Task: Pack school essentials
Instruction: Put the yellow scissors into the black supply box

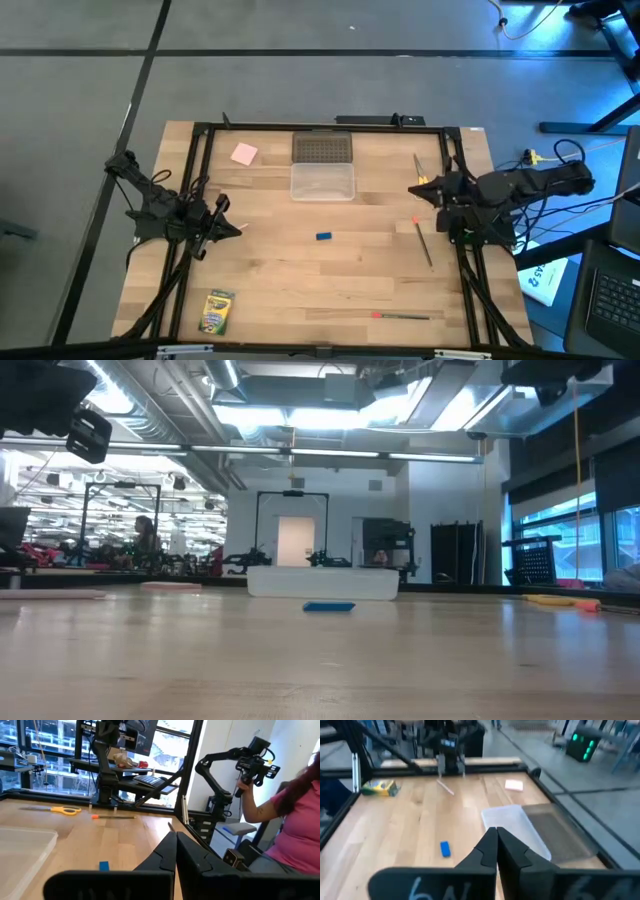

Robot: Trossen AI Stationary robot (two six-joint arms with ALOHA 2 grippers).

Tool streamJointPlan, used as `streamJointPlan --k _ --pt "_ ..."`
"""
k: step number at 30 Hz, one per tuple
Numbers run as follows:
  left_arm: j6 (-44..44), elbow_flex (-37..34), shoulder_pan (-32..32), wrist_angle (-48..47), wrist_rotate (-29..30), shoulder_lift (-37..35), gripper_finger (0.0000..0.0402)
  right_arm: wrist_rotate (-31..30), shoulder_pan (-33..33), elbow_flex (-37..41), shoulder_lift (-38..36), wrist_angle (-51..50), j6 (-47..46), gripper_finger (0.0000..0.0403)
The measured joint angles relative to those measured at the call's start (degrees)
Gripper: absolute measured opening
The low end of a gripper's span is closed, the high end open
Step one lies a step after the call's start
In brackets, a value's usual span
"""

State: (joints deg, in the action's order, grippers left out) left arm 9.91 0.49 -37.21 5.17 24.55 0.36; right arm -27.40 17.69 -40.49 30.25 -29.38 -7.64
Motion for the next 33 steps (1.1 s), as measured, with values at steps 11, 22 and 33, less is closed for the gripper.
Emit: streamJointPlan --k 11,22,33 --pt "-4.31 -0.02 0.0 0.0 0.42 0.0 0.0 0.09 0.02 -8.01 6.98 -12.36 -12.18 0.0004" --pt "-4.26 0.13 0.07 2.35 3.13 0.0 0.0 0.59 0.02 -10.09 9.29 -23.04 -25.68 0.0004" --pt "-8.43 11.18 0.07 -2.31 5.0 3.4 0.0 2.1 0.01 -10.1 9.28 -26.71 -32.49 0.0004"
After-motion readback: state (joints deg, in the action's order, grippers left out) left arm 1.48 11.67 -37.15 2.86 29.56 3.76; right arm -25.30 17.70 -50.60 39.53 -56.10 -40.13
